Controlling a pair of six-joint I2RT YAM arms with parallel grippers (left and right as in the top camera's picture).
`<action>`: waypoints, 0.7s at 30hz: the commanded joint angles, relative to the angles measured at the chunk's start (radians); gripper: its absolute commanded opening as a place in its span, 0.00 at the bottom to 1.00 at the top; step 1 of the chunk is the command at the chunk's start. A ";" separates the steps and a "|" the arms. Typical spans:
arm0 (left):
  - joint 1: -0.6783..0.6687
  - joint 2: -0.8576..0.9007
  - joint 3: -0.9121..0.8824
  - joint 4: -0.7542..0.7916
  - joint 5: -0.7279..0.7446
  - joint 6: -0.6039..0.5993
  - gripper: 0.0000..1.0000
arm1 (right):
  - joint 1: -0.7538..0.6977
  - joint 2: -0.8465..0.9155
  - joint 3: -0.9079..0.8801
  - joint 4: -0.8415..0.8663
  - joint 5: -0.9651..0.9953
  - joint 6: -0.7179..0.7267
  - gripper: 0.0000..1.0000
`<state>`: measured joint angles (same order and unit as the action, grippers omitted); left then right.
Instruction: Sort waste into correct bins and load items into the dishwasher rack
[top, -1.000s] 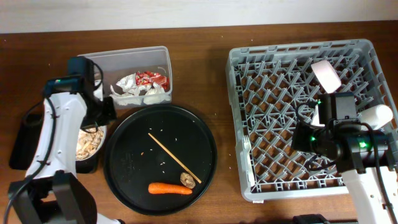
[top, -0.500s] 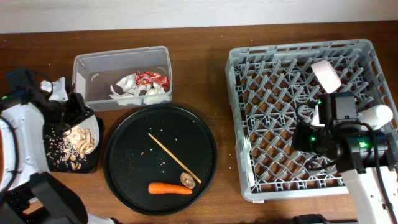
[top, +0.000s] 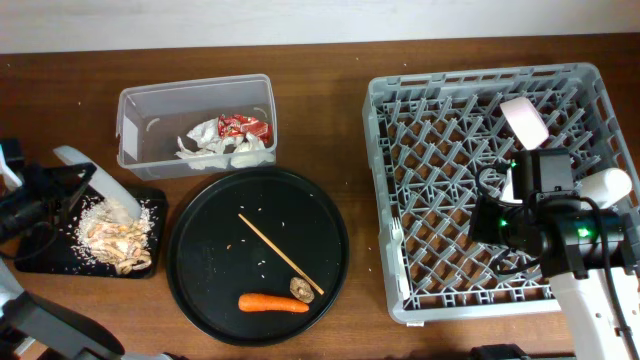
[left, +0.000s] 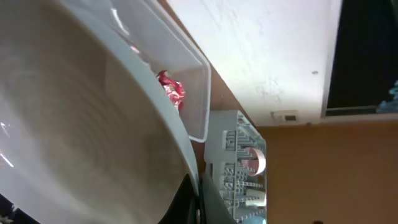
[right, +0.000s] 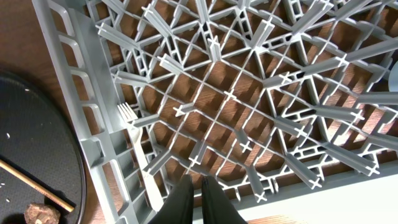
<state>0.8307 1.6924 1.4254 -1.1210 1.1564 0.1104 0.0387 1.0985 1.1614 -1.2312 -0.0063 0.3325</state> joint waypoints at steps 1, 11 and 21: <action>0.003 -0.019 0.025 -0.003 0.033 0.060 0.01 | -0.007 -0.003 0.015 -0.005 -0.009 -0.006 0.11; -0.013 -0.029 0.025 -0.126 -0.009 0.089 0.01 | -0.007 -0.003 0.015 -0.011 -0.009 -0.006 0.11; -0.711 -0.163 0.014 -0.282 -0.481 0.072 0.00 | -0.006 -0.003 0.015 -0.011 -0.009 -0.006 0.11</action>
<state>0.2920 1.5478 1.4364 -1.4063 0.8646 0.2417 0.0387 1.0985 1.1614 -1.2415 -0.0063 0.3325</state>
